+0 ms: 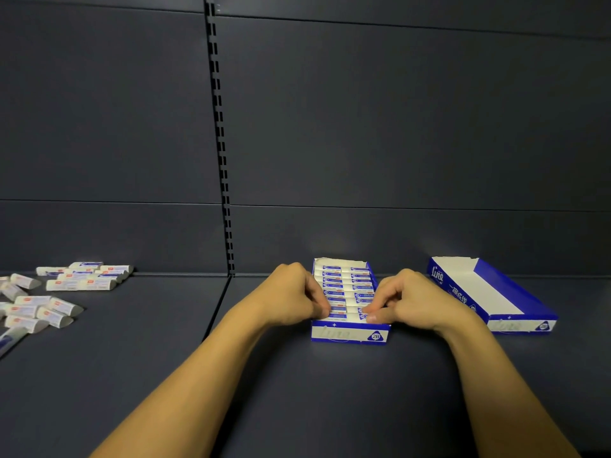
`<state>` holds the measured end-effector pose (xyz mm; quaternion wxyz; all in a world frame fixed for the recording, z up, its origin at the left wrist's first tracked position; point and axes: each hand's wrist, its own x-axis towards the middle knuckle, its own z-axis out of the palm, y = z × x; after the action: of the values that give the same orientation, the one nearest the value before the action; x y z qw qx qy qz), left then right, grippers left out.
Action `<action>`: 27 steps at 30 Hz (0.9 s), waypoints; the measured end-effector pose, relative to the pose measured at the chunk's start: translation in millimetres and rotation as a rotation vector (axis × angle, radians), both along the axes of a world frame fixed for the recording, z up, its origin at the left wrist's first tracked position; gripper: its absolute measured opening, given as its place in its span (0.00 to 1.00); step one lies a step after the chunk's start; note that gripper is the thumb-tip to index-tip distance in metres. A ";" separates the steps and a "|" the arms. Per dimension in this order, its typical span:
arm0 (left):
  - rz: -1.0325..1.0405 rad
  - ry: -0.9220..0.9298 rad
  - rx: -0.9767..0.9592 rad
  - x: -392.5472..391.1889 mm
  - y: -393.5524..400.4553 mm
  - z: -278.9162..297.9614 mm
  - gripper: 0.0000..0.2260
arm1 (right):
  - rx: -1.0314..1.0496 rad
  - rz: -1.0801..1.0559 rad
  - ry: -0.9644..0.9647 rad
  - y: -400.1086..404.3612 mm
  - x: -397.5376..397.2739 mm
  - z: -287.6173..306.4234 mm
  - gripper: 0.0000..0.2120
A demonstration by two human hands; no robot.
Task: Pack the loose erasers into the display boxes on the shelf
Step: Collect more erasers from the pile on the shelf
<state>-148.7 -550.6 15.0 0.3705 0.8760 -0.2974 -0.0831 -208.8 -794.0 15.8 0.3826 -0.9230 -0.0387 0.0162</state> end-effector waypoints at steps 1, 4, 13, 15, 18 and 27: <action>-0.006 0.008 0.004 -0.5 -0.1 0.1 0.02 | -0.005 0.001 -0.014 0.0 -0.5 0.1 0.05; -0.014 0.045 0.004 -0.9 -0.1 0.4 0.04 | -0.043 -0.011 -0.046 1.4 -2.4 0.7 0.05; -0.010 0.084 -0.003 0.3 1.0 0.0 0.04 | -0.077 -0.003 -0.071 5.4 -7.9 4.3 0.04; -0.001 0.086 -0.041 -0.6 3.0 0.4 0.02 | -0.045 -0.003 -0.083 5.1 -9.7 4.0 0.04; 0.063 0.004 -0.103 1.2 11.0 6.8 0.05 | 0.092 -0.083 -0.170 -0.2 -11.4 8.4 0.04; 0.309 -0.348 0.136 3.1 62.7 46.8 0.08 | -0.005 -0.120 -0.212 16.7 7.3 48.0 0.06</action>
<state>-145.6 -487.9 61.8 0.2622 0.9352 -0.2129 0.1068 -201.5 -777.2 63.8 0.3742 -0.9212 -0.0238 -0.1042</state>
